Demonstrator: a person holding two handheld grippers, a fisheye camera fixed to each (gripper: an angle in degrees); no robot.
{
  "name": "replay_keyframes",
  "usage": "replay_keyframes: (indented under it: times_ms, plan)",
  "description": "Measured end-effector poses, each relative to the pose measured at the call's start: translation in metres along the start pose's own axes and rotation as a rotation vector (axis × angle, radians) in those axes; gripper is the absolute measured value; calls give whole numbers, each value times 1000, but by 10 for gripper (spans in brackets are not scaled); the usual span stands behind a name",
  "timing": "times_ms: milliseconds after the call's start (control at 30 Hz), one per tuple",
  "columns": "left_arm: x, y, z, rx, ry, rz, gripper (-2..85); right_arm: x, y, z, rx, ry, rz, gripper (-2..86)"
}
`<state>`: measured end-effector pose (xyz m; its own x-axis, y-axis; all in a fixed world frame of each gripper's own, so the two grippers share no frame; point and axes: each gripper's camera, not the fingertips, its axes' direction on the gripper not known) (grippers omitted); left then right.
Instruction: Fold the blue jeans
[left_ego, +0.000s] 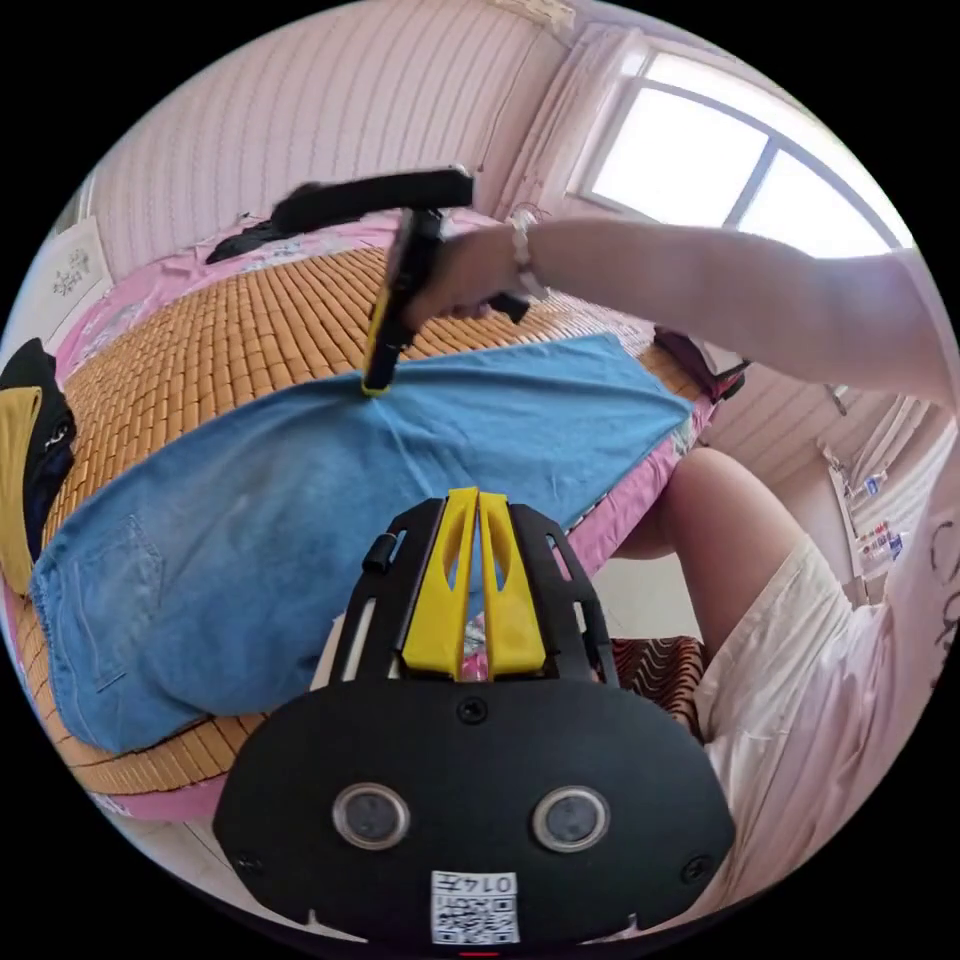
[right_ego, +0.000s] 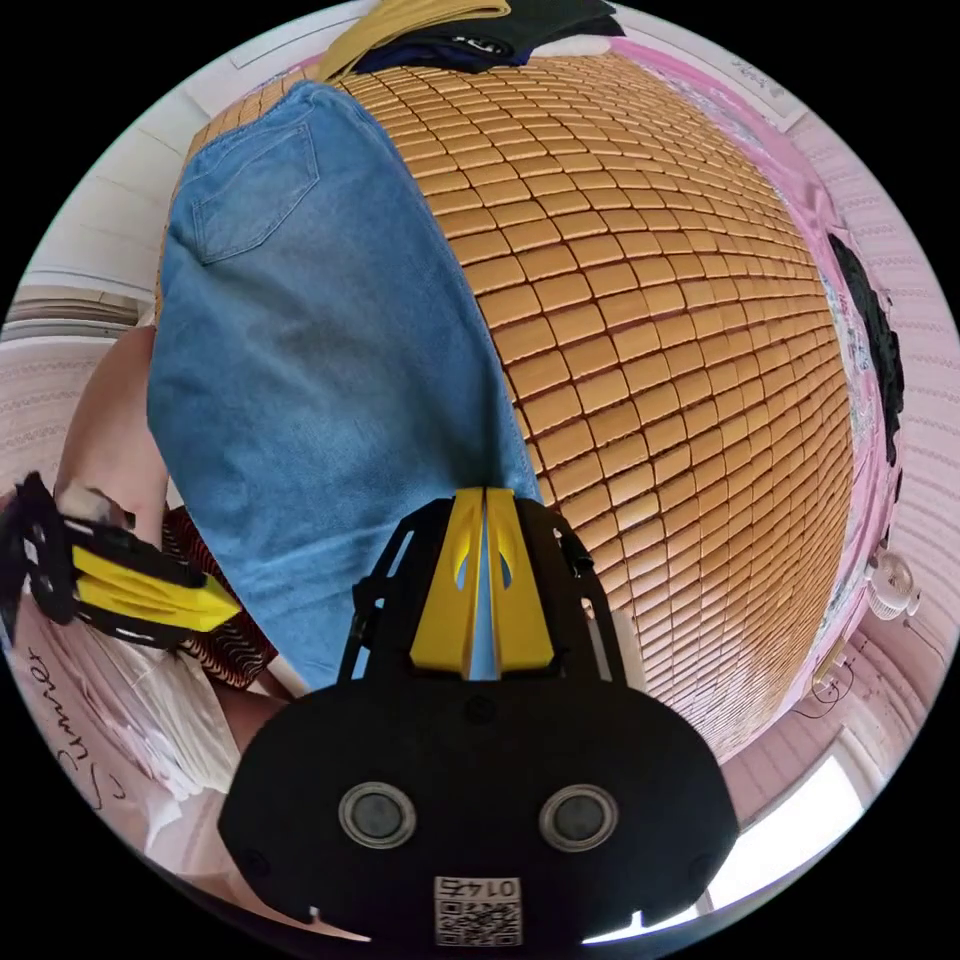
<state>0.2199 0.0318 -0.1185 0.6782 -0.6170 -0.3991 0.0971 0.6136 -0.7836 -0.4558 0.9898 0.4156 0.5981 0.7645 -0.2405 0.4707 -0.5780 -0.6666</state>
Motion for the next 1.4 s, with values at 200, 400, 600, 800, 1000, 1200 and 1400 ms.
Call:
replay_keyframes:
  times_ms: [200, 400, 600, 800, 1000, 1200, 1400]
  plan:
    - [44, -2, 55, -175, -59, 197, -10, 13, 0, -3, -91, -15, -72, -6]
    - [65, -7, 69, -254, -73, 213, -10, 22, 19, -6, -152, 8, -76, -7]
    - [77, -11, 81, -267, -81, 217, -10, 33, 85, -15, 0, 36, 17, -7]
    - [76, -11, 60, -195, -98, 142, -10, 40, 317, -32, 610, -73, 419, -1]
    - [47, 0, 37, -181, -231, 23, -10, 44, 610, 26, 549, 44, 1192, 115]
    - [18, 8, 38, -220, -276, -135, -10, 51, 744, 92, 465, -4, 1492, 176]
    - [11, 20, 55, -259, -250, -152, -10, 66, 778, 119, 425, -223, 1425, 113]
